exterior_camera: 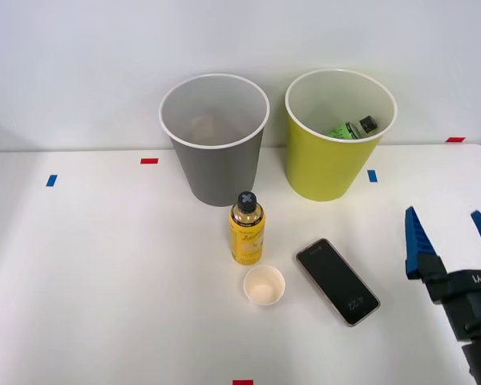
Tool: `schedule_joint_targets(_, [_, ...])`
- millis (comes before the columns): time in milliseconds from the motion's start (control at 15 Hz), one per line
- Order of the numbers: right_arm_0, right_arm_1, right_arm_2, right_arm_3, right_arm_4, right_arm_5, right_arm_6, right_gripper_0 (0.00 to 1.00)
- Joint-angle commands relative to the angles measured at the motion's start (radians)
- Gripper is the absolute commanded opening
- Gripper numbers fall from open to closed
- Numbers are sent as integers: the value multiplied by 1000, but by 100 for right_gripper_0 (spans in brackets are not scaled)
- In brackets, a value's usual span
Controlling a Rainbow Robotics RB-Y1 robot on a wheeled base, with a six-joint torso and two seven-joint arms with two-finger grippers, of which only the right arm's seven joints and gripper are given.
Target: Put cans in the gray bin, plastic bottles in the light green bin
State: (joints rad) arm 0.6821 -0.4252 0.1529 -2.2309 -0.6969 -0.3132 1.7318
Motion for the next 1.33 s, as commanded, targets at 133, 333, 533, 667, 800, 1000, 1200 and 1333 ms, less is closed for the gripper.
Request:
schedule_joint_targets(133, [100, 106, 17, 0, 20, 0, 5, 100])
schedule_joint_targets(333, [168, 212, 19, 0, 106, 0, 8, 100])
schedule_joint_targets(533, [211, 281, 36, 0, 149, 6, 12, 100])
schedule_joint_targets(667, [234, 287, 42, 0, 155, 6, 12, 100])
schedule_joint_targets(800, [234, 287, 37, 0, 157, 6, 14, 100])
schedule_joint_targets(1000, [240, 287, 34, 0, 206, 6, 15, 100])
schedule_joint_targets(1200, [249, 322, 19, 0, 300, 6, -21, 100])
schedule_joint_targets(1333, [269, 347, 16, 0, 404, 5, -156, 100])
